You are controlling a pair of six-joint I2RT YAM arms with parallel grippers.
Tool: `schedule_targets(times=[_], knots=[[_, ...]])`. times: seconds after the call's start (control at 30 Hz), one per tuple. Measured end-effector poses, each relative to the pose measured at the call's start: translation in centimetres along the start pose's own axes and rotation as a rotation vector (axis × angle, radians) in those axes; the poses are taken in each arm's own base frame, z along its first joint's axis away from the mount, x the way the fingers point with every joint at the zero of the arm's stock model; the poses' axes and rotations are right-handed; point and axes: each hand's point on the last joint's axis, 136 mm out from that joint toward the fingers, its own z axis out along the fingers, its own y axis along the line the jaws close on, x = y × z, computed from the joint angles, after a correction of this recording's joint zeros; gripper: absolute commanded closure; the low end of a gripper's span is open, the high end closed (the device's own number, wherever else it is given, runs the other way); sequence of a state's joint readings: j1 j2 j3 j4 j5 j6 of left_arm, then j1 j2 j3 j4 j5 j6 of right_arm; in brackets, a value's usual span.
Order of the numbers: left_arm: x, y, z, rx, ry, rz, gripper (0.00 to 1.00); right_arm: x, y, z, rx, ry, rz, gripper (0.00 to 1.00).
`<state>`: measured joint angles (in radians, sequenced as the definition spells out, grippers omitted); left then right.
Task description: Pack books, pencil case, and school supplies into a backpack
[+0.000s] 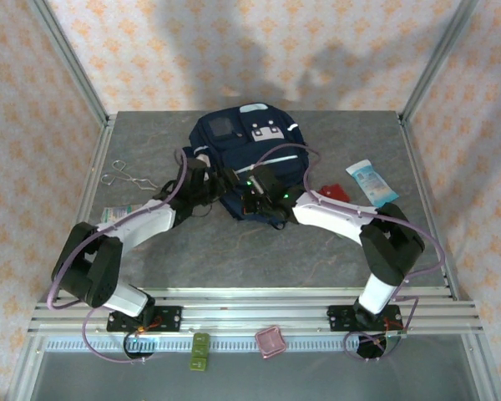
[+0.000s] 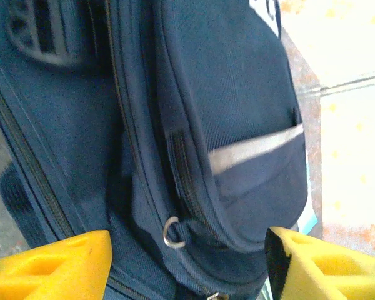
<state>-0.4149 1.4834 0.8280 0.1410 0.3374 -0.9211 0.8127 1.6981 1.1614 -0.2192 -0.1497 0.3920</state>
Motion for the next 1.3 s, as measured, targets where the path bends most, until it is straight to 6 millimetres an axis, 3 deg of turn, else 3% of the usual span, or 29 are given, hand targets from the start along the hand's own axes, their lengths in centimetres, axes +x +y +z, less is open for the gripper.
schedule_targets(times=[0.1, 0.17, 0.3, 0.33, 0.57, 0.67, 0.77, 0.83, 0.93, 1.07, 1.3], knots=[[1.1, -0.3, 1.0, 0.006, 0.013, -0.008, 0.39, 0.0, 0.1, 0.1, -0.005, 0.001, 0.001, 1.0], [1.2, -0.1, 1.8, 0.001, 0.009, -0.022, 0.5, 0.1, 0.0, 0.3, -0.003, 0.005, 0.001, 1.0], [0.7, 0.5, 3.2, -0.027, -0.008, -0.036, 0.96, 0.2, -0.2, 0.4, 0.006, 0.005, 0.0, 1.0], [0.6, 0.4, 3.4, -0.029, -0.007, -0.037, 1.0, 0.1, -0.4, 0.4, 0.017, 0.001, 0.002, 1.0], [-0.1, -0.3, 3.6, -0.014, -0.012, -0.038, 1.0, -0.2, -4.5, 0.2, 0.093, -0.016, 0.052, 1.0], [-0.5, -0.1, 3.5, -0.007, -0.005, -0.048, 1.0, -0.1, -8.4, -0.8, 0.169, -0.027, 0.104, 1.0], [-0.8, -0.2, 3.2, 0.006, 0.0, -0.049, 1.0, -1.1, -13.0, -2.1, 0.258, -0.066, 0.179, 1.0], [-0.9, -0.4, 3.0, 0.019, 0.008, -0.048, 1.0, -1.9, -14.9, -2.7, 0.284, -0.091, 0.217, 1.0], [-1.0, -0.4, 2.9, 0.026, 0.018, -0.039, 1.0, -2.4, -14.9, -3.5, 0.266, -0.119, 0.219, 1.0], [-1.8, -0.3, 2.7, 0.023, 0.023, -0.021, 1.0, -2.4, -13.3, -4.1, 0.24, -0.128, 0.19, 1.0], [-4.9, -0.8, 3.0, -0.024, 0.021, 0.08, 1.0, -0.5, -8.6, -3.7, 0.185, -0.102, 0.094, 1.0]])
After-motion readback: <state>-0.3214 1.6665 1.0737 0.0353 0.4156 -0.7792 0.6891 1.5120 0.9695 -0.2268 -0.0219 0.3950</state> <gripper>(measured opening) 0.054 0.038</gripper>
